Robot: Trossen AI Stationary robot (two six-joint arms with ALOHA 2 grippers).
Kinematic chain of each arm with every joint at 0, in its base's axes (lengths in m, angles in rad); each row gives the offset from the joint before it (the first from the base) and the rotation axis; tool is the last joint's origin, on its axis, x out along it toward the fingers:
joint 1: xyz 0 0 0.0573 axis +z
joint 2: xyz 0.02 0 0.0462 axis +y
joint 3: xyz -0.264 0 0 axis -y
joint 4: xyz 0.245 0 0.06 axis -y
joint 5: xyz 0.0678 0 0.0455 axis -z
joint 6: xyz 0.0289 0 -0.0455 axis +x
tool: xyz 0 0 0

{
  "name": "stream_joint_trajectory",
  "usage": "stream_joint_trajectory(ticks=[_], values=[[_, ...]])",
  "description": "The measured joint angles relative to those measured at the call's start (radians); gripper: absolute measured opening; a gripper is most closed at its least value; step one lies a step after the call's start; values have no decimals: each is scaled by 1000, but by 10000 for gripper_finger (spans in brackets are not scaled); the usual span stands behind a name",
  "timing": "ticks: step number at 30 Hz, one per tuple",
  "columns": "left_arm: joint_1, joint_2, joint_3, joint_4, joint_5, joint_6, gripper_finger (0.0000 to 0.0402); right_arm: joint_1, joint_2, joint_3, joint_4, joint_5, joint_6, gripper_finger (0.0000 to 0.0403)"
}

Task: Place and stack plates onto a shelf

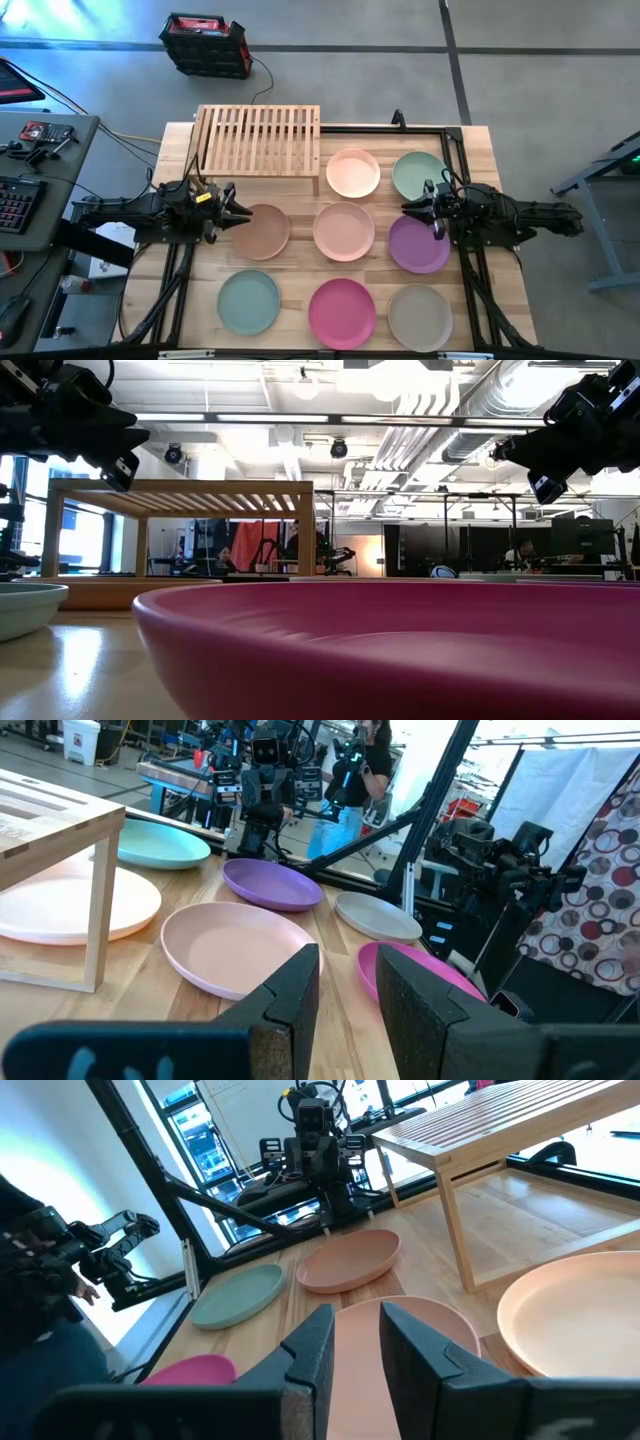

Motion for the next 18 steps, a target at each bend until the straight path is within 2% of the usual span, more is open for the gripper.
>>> stream_joint_trajectory(ticks=[10, 14, 18], values=[[0, 0, 0, 0, 0, -28, 90, 0, 0, 0, 0, 0, 0, 69], [0, 0, 0, 0, 0, -150, 90, 0, 0, 0, 0, 0, 0, 69], [0, 0, 0, 0, 0, -340, 90, 0, 0, 0, 0, 0, 0, 69]])
